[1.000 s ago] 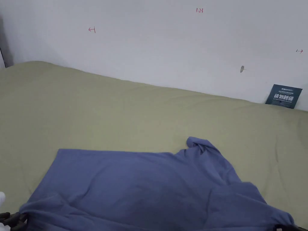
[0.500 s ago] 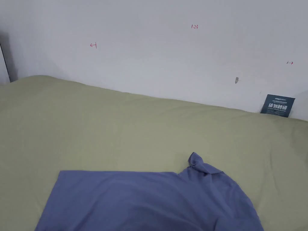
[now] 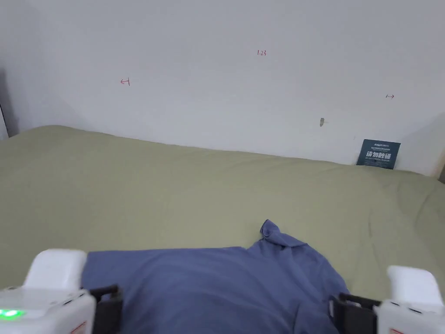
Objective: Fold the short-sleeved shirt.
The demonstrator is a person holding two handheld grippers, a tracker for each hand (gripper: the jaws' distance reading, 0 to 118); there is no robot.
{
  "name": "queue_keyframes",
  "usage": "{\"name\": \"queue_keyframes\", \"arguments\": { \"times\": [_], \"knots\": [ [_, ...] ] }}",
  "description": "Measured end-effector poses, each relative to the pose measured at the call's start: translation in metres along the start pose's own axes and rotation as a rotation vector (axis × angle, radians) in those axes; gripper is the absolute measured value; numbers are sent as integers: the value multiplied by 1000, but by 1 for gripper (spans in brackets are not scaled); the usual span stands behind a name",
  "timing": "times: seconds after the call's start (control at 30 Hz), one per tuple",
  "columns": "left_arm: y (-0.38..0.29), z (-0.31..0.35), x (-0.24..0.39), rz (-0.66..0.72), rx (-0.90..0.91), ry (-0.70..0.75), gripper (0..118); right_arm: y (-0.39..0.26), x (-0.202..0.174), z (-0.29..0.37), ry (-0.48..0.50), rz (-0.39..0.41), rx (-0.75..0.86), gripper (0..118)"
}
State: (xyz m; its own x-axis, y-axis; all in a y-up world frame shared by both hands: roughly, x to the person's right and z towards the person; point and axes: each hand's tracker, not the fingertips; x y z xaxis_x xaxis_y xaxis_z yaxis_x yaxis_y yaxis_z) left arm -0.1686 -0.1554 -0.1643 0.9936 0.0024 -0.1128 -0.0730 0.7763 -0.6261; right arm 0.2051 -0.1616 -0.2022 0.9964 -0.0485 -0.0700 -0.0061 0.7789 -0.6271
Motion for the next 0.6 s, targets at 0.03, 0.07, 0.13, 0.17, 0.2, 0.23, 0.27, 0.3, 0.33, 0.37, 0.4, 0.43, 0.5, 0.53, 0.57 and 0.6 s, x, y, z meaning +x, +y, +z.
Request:
{"name": "queue_keyframes", "arguments": {
  "times": [0.03, 0.07, 0.13, 0.17, 0.2, 0.23, 0.27, 0.3, 0.33, 0.37, 0.4, 0.43, 0.5, 0.53, 0.57, 0.6],
  "knots": [
    [1, -3, 11, 4, 18, -14, 78, -1, -13, 0, 5, 20, 31, 92],
    [0, -3, 21, 9, 35, -24, 78, -2, -23, 0, 6, 38, 49, 91],
    [-5, -2, 42, 3, 62, -60, 75, -10, -43, -4, 1, 66, 71, 82],
    [-10, -3, 50, -3, 68, -79, 64, -15, -50, -4, 4, 79, 69, 69],
    [-17, -2, 59, -18, 68, -93, 40, -21, -58, -4, 8, 92, 57, 51],
    [-23, -1, 66, -31, 57, -106, 0, -28, -64, -5, 5, 116, 37, 18],
    [-29, 0, 74, -48, 57, -101, 0, -36, -69, -6, -3, 131, 27, 7],
    [-39, -3, 77, -87, 71, -72, 0, -44, -74, -7, -16, 138, 19, 6],
    [-48, -1, 80, -92, 75, -77, 0, -54, -76, -4, -36, 136, 21, 4],
    [-55, 0, 80, -85, 69, -91, 0, -63, -77, -1, -25, 132, 15, 3],
    [-61, 0, 79, -74, 60, -110, 0, -70, -76, 2, -11, 116, 9, 2],
    [-67, 3, 80, -66, 49, -114, 0, -77, -75, 4, -12, 97, 8, 2],
    [-76, 1, 78, -80, 31, -104, 0, -87, -73, 7, -34, 87, 14, 1],
    [-78, -1, 76, -84, 23, -97, 0, -89, -71, 8, -36, 85, 14, 1],
    [-78, -1, 74, -81, 15, -99, 0, -89, -68, 8, -38, 81, 13, 1],
    [-78, -2, 71, -72, 15, -102, 0, -88, -66, 9, -43, 72, 11, 1]
  ]
}}
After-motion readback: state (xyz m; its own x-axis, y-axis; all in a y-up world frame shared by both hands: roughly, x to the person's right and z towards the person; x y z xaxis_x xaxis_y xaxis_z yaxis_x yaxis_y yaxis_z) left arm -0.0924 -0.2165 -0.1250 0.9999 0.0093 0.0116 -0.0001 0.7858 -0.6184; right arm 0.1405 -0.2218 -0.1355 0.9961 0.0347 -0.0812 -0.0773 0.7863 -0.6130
